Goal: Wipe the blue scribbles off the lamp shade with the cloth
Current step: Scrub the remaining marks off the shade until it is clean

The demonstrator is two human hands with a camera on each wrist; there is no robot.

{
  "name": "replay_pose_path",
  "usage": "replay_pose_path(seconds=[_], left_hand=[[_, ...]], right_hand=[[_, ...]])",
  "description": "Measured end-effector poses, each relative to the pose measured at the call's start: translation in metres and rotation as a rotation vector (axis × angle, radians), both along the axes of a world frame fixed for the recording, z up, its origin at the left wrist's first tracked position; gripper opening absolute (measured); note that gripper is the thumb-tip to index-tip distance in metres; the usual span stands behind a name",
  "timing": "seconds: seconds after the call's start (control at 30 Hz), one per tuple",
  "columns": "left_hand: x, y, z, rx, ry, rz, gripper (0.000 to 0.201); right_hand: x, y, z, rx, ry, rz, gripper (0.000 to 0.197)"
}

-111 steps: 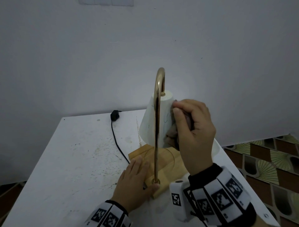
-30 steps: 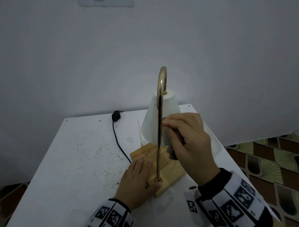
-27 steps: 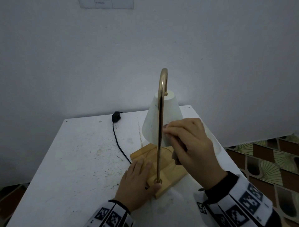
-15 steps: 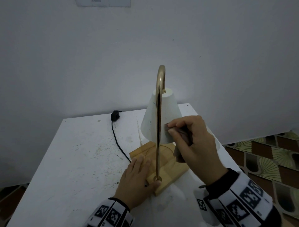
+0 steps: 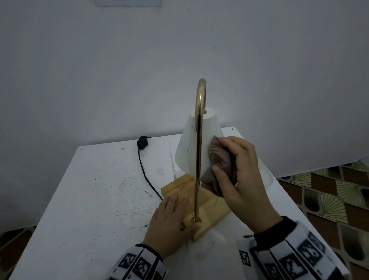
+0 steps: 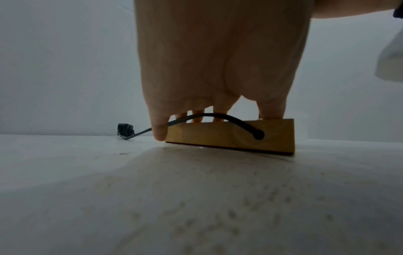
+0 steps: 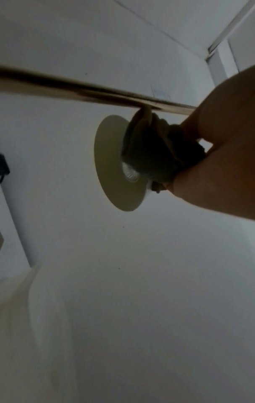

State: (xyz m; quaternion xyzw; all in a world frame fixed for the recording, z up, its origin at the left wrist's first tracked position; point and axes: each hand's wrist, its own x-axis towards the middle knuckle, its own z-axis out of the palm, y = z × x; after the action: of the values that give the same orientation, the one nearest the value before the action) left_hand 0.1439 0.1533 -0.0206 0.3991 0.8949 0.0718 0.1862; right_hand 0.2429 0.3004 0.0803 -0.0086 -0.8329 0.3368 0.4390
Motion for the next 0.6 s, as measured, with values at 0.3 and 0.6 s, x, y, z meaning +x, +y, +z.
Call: replay_pose_path(seconds=[0.3, 0.6], left_hand=[[-0.002, 0.001, -0.001, -0.012, -0.001, -0.010, 0.134], [-0.001, 0.001, 0.001, -0.021, -0.011, 0.002, 0.134]], right_hand=[[0.003, -0.009, 0.002, 0.317, -0.019, -0.093, 0.037], [-0.005, -0.008, 0.008, 0.131, 0.035, -0.139, 0.039]])
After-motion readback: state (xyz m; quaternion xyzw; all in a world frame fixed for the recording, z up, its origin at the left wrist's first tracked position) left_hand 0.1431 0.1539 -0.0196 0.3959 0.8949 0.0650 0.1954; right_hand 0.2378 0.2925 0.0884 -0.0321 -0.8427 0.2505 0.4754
